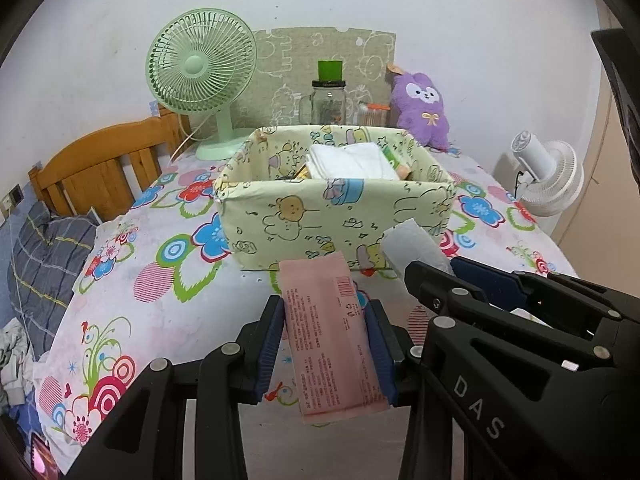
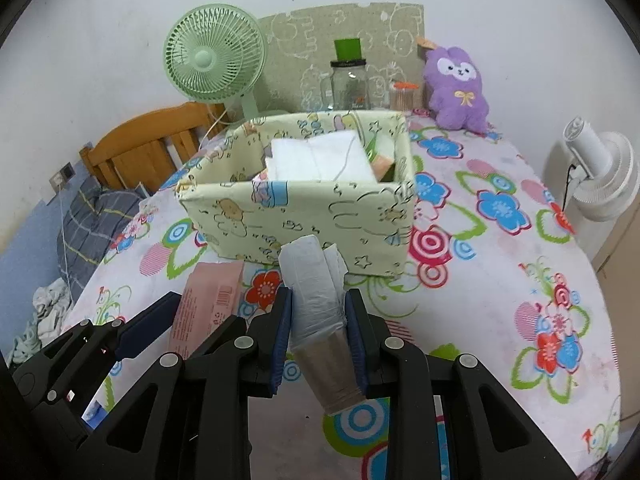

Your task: Organize soft objects

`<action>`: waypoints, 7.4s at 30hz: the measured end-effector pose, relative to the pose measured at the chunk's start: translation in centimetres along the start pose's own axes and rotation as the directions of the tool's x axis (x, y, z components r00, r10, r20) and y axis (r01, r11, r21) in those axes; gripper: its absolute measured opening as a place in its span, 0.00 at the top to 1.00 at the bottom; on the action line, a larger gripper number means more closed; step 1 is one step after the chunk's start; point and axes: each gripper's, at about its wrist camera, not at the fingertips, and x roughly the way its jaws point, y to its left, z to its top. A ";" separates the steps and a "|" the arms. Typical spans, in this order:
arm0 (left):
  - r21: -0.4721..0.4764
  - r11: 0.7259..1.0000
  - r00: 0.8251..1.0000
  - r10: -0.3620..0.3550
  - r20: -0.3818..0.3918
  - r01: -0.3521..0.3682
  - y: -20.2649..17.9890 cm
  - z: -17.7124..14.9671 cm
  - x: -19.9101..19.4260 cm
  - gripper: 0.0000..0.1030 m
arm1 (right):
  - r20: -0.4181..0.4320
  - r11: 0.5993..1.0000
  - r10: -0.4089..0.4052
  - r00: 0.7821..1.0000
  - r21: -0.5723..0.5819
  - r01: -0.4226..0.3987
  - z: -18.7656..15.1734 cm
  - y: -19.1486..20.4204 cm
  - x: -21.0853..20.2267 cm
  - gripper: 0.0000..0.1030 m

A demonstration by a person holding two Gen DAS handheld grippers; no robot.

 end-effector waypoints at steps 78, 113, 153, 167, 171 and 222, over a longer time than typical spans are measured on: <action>0.061 0.998 0.972 -0.031 0.232 0.017 0.1 10.2 0.0 0.59 | 0.265 0.999 -0.020 0.964 0.033 0.012 9.9 -1.0 -1.1 0.71; 0.038 0.998 0.995 0.038 0.097 -0.042 2.4 10.1 7.4 0.17 | 0.092 1.000 0.007 0.996 0.017 -0.008 11.5 -0.5 8.2 0.67; 0.060 0.994 0.993 0.091 0.070 -0.095 1.8 11.0 9.1 0.19 | 0.119 0.999 -0.008 0.993 0.043 0.003 10.8 -2.7 6.9 0.29; 0.063 0.996 0.992 0.055 0.114 -0.063 1.4 10.1 4.9 0.09 | 0.163 1.000 -0.016 0.986 0.017 0.013 9.6 -1.7 3.1 0.21; 0.068 0.996 0.989 0.050 0.139 -0.060 1.0 9.7 2.9 0.07 | 0.185 1.000 -0.019 0.983 0.015 0.017 9.1 -1.4 1.3 0.18; -0.034 0.999 0.946 0.025 0.323 -0.015 3.3 4.7 -12.8 0.00 | 0.395 0.982 -0.190 0.899 0.076 0.175 2.0 -2.5 -16.0 0.03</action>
